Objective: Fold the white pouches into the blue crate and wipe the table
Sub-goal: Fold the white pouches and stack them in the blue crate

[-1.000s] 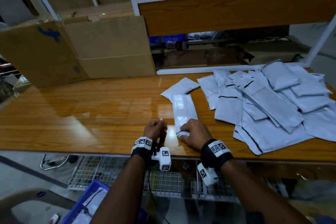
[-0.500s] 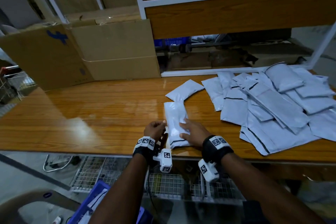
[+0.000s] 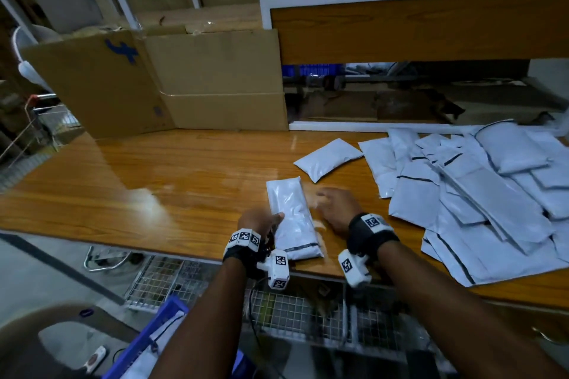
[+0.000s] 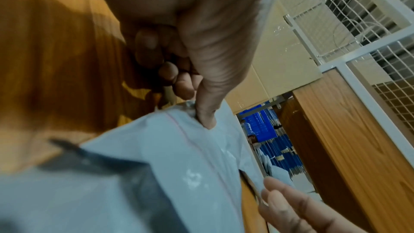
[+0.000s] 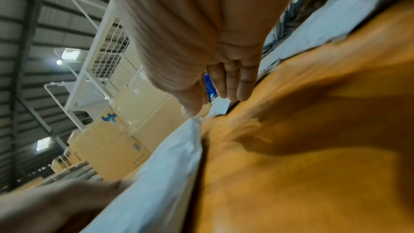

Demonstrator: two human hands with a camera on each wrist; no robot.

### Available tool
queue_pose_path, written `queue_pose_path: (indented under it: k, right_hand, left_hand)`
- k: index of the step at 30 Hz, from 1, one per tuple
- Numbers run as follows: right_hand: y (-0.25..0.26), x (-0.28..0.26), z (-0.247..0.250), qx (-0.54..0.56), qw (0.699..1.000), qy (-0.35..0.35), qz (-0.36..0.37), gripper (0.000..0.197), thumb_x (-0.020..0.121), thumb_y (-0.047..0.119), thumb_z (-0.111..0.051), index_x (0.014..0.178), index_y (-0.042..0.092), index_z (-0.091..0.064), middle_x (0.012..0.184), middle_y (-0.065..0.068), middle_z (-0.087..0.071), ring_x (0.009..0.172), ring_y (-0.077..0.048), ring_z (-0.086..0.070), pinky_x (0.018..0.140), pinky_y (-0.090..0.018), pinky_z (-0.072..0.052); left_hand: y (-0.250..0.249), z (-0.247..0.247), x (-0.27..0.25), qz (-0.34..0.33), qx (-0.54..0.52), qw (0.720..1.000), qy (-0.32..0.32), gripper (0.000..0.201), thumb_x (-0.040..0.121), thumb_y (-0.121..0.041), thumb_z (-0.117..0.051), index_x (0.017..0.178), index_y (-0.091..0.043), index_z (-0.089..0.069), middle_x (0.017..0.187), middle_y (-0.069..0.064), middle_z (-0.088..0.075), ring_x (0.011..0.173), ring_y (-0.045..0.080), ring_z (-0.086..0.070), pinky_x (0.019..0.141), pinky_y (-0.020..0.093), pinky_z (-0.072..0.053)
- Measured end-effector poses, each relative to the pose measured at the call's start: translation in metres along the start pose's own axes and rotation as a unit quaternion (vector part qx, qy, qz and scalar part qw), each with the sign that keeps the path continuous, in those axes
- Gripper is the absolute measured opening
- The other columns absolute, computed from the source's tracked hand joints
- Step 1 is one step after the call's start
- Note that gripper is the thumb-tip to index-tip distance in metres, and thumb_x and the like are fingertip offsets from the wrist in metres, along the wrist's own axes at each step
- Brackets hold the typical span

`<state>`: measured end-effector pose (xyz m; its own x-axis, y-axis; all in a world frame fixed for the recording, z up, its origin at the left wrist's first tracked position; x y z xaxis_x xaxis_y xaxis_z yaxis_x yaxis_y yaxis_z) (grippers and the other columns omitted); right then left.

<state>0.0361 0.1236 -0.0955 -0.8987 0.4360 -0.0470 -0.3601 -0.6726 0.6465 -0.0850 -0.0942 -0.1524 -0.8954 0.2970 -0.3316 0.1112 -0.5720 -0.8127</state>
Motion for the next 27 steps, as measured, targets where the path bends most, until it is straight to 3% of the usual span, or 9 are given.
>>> queue_pose_path:
  k: [2,6,9,11,14,18,22,24,27]
  right_hand:
    - [-0.001,0.027,0.011,-0.056,0.998,0.01,-0.011,0.052,0.089,0.031,-0.065,0.138,0.019,-0.054,0.148,-0.004,-0.047,0.133,-0.025,-0.047,0.107,-0.034,-0.04]
    - [0.009,0.076,0.013,-0.154,0.986,0.07,-0.003,0.073,0.089,0.025,-0.065,0.152,0.017,-0.029,0.164,-0.005,-0.009,0.148,-0.027,-0.019,0.118,-0.04,-0.027]
    - [0.011,0.108,0.005,-0.212,0.973,0.087,0.0,0.079,0.087,0.018,-0.062,0.154,0.019,-0.019,0.164,-0.006,0.0,0.151,-0.026,-0.005,0.12,-0.046,-0.02]
    - [0.005,0.118,-0.001,-0.238,0.967,0.093,-0.007,0.082,0.087,0.027,-0.063,0.154,0.018,-0.016,0.164,-0.006,-0.005,0.151,-0.027,-0.005,0.119,-0.051,-0.02]
    - [-0.006,0.118,-0.014,-0.232,0.967,0.109,0.004,0.078,0.092,0.043,-0.056,0.154,0.016,-0.018,0.161,-0.007,-0.018,0.148,-0.027,-0.016,0.116,-0.047,-0.025]
    - [-0.009,0.09,-0.008,-0.186,0.976,0.108,0.026,0.059,0.094,0.041,-0.05,0.148,0.023,-0.037,0.156,-0.005,-0.034,0.142,-0.024,-0.034,0.114,-0.036,-0.031]
    - [0.002,0.043,0.01,-0.146,0.981,0.095,0.084,0.028,0.088,0.025,-0.058,0.113,0.023,-0.069,0.117,0.003,-0.069,0.111,-0.019,-0.062,0.088,-0.025,-0.048]
    - [-0.002,0.021,0.016,-0.123,0.985,0.093,0.077,0.016,0.085,0.023,-0.061,0.095,0.028,-0.073,0.087,0.013,-0.068,0.091,-0.013,-0.065,0.07,-0.02,-0.044]
    - [-0.011,-0.001,0.021,-0.121,0.987,0.084,0.066,0.012,0.081,0.024,-0.063,0.078,0.032,-0.071,0.081,0.015,-0.069,0.081,-0.007,-0.065,0.069,-0.021,-0.048]
  left_hand:
    - [0.006,0.011,0.006,0.006,-0.008,1.0,-0.013,0.052,0.059,-0.055,-0.086,0.06,-0.014,-0.053,0.057,0.008,-0.052,0.049,0.017,-0.045,0.048,0.025,-0.034]
    - [0.011,0.038,0.009,0.012,-0.02,0.999,-0.037,0.047,0.074,-0.038,-0.085,0.058,-0.012,-0.049,0.051,0.005,-0.045,0.04,0.014,-0.039,0.04,0.018,-0.029]
    - [0.012,0.042,0.01,0.006,-0.011,0.999,-0.035,0.054,0.075,-0.038,-0.084,0.049,-0.017,-0.042,0.045,0.0,-0.04,0.038,0.013,-0.035,0.04,0.017,-0.025]
    - [0.015,0.04,0.011,0.014,-0.017,0.999,-0.037,0.052,0.073,-0.039,-0.086,0.049,-0.017,-0.045,0.048,0.001,-0.043,0.043,0.016,-0.038,0.044,0.02,-0.028]
    - [0.016,0.039,0.011,0.01,-0.016,0.999,-0.031,0.044,0.073,-0.041,-0.085,0.057,-0.014,-0.055,0.055,0.006,-0.05,0.051,0.017,-0.044,0.051,0.024,-0.034]
    - [0.016,0.039,0.01,0.004,-0.024,0.999,-0.021,0.043,0.073,-0.038,-0.086,0.056,-0.015,-0.054,0.054,0.006,-0.052,0.051,0.017,-0.045,0.052,0.025,-0.035]
    - [0.013,0.042,0.008,0.01,-0.019,1.0,-0.006,0.051,0.075,-0.038,-0.085,0.051,-0.018,-0.044,0.049,0.001,-0.045,0.044,0.015,-0.039,0.045,0.019,-0.031]
    - [0.01,0.043,0.007,0.007,-0.021,1.0,0.001,0.051,0.077,-0.037,-0.084,0.051,-0.017,-0.045,0.045,-0.001,-0.044,0.04,0.013,-0.038,0.04,0.017,-0.029]
    - [0.01,0.043,0.008,0.012,-0.013,1.0,0.014,0.052,0.076,-0.041,-0.083,0.051,-0.016,-0.046,0.045,0.0,-0.045,0.043,0.016,-0.04,0.044,0.02,-0.03]
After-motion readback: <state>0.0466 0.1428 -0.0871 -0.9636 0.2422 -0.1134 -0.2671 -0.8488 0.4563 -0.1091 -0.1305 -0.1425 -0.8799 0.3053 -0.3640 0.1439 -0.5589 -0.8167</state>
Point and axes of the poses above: each hand's wrist, its own x-axis towards the middle knuckle, its own z-axis out of the back of the hand, y = z × x, the point moved 8 cm from there along x, towards the middle knuckle
